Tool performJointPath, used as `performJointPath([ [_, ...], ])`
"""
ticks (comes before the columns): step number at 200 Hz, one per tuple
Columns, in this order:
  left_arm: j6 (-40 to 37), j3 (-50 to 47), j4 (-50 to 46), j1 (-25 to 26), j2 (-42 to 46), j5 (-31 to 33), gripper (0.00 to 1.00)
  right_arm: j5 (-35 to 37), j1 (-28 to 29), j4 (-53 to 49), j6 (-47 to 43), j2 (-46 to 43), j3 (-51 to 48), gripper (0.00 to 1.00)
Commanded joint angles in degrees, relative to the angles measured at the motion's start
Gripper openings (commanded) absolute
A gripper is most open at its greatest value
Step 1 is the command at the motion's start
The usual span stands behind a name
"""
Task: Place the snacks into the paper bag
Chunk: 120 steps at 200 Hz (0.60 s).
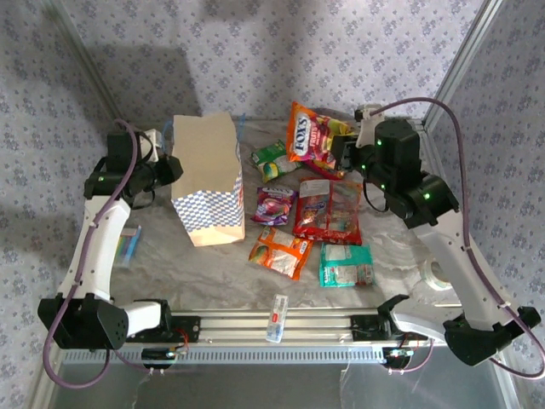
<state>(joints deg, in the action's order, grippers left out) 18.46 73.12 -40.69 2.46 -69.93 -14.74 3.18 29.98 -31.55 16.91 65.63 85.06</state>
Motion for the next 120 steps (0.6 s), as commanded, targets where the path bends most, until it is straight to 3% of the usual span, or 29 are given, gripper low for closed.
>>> performJointPath([
  [1,-1.5,-0.5,3.5,-0.3,0.1,-1.9,0.24,2.2,2.6,4.2,-2.3,0.4,3.6,0.08],
  [74,-2.0,-1.0,4.1,-0.3,0.2,-1.8,0.26,0.8,11.7,6.8,-9.9,5.3,11.3,0.07],
  [120,-1.5,-0.7,3.8,-0.4,1.4,-1.9,0.29,-1.5,14.7,9.4,-11.1,9.4,14.1,0.07],
])
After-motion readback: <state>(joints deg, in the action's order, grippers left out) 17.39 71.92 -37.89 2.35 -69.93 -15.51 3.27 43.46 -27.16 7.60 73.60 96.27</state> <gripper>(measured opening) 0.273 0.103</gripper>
